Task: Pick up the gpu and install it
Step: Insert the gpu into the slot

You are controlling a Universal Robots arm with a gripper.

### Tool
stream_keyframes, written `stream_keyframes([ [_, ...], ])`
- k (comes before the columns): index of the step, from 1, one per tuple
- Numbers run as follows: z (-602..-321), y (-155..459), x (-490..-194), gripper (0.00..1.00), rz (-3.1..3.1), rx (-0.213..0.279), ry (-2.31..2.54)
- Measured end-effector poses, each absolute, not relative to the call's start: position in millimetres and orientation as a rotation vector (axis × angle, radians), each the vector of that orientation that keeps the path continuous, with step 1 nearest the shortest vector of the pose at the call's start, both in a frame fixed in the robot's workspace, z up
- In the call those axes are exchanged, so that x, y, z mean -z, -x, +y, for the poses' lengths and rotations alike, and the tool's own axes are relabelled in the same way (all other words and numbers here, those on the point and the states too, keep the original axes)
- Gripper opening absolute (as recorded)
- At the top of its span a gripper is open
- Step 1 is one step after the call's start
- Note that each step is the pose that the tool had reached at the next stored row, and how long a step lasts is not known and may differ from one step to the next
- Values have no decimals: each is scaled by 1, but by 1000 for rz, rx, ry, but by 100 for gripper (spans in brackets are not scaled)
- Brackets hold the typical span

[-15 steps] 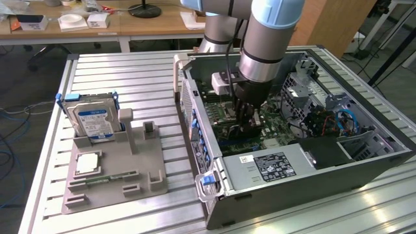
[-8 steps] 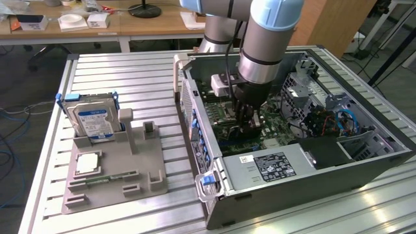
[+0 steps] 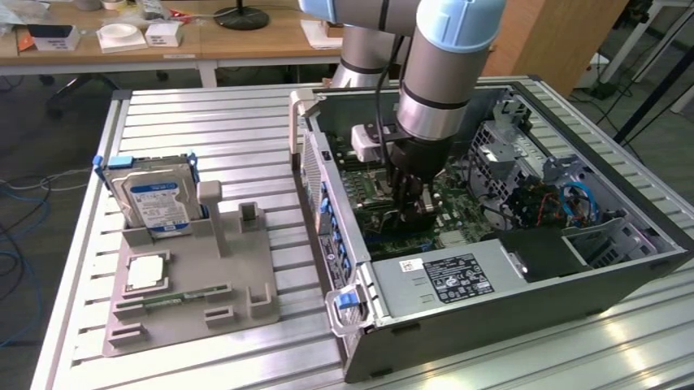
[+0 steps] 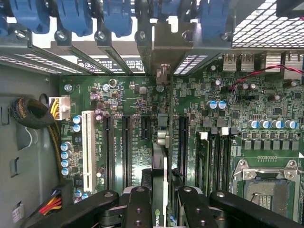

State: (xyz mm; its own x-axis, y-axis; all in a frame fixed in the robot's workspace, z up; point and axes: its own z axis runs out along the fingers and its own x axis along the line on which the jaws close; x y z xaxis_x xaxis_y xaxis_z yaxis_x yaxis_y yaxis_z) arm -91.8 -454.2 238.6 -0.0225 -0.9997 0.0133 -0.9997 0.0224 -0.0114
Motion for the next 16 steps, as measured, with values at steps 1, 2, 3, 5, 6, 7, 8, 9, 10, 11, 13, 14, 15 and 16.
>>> stream_keyframes([
  [1, -454, 92, -238, 26, -2245, -28, -2196],
  [2, -454, 93, -238, 26, -2245, -28, -2196],
  [3, -454, 93, -238, 26, -2245, -28, -2196],
  [5, -454, 93, -238, 26, -2245, -26, -2195],
  [6, -454, 93, -238, 26, -2245, -26, -2195],
  [7, -454, 93, -238, 26, -2245, -26, -2195],
  [8, -454, 93, -238, 26, -2245, -26, -2195],
  [9, -454, 94, -237, 27, -2248, -23, -2194],
  [10, -454, 94, -238, 32, -2247, -25, -2194],
  [11, -454, 93, -238, 32, -2246, -26, -2194],
  [13, -454, 93, -238, 45, -2245, -26, -2195],
  [14, -454, 93, -238, 45, -2245, -26, -2195],
  [15, -454, 93, -238, 51, -2245, -26, -2195],
  [16, -454, 93, -241, 51, -2245, -25, -2195],
])
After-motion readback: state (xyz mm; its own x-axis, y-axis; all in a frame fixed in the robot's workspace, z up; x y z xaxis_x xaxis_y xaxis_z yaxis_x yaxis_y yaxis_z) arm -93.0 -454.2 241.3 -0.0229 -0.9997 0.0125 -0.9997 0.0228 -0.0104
